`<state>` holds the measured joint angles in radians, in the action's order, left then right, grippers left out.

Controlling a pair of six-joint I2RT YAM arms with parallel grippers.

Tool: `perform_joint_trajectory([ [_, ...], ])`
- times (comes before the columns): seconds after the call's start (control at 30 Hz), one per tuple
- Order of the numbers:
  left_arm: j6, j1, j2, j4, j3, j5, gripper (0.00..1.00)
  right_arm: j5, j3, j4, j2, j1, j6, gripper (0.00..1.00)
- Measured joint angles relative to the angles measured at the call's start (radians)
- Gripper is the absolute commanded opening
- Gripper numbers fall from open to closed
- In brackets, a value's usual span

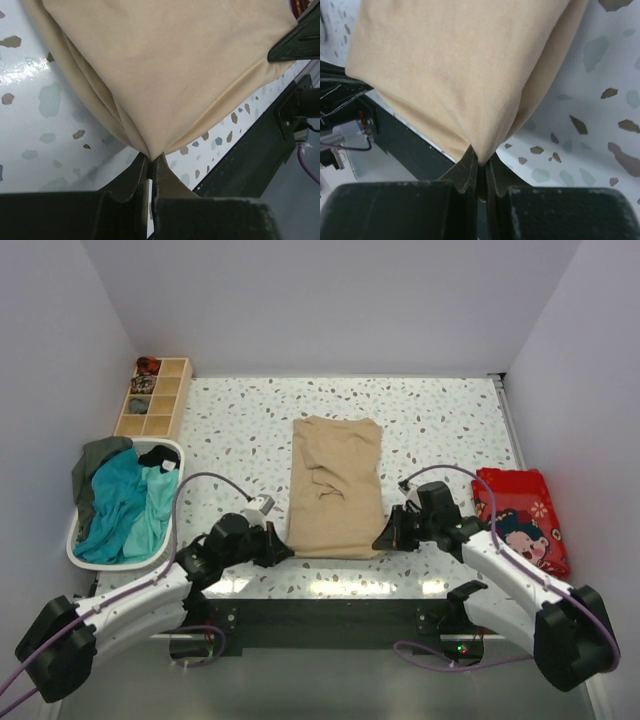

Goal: Fold and stack the t-shirts
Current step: Grab one side of the 2/3 rectangular tshirt with both arms, then fold the long partially folded tshirt into a neat square

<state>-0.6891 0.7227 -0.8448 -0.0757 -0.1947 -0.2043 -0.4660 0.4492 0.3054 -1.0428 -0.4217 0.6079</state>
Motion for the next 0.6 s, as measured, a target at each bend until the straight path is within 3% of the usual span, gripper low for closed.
perform_joint_trajectory([
  [0.13,-0.027,0.034,0.101,0.122,-0.021,0.001,0.00,-0.025,0.023,0.097,0.127,-0.004,-0.019,0.09],
  [0.27,-0.028,0.040,0.109,0.220,-0.111,0.024,0.00,-0.023,0.098,0.151,0.152,-0.004,-0.042,0.09],
  [0.47,0.031,0.040,-0.085,0.276,-0.367,0.124,0.00,0.018,0.249,0.164,0.027,-0.003,-0.096,0.09],
  [0.6,0.093,0.035,-0.267,0.271,-0.534,0.204,0.00,0.071,0.394,0.169,-0.144,-0.001,-0.147,0.09],
])
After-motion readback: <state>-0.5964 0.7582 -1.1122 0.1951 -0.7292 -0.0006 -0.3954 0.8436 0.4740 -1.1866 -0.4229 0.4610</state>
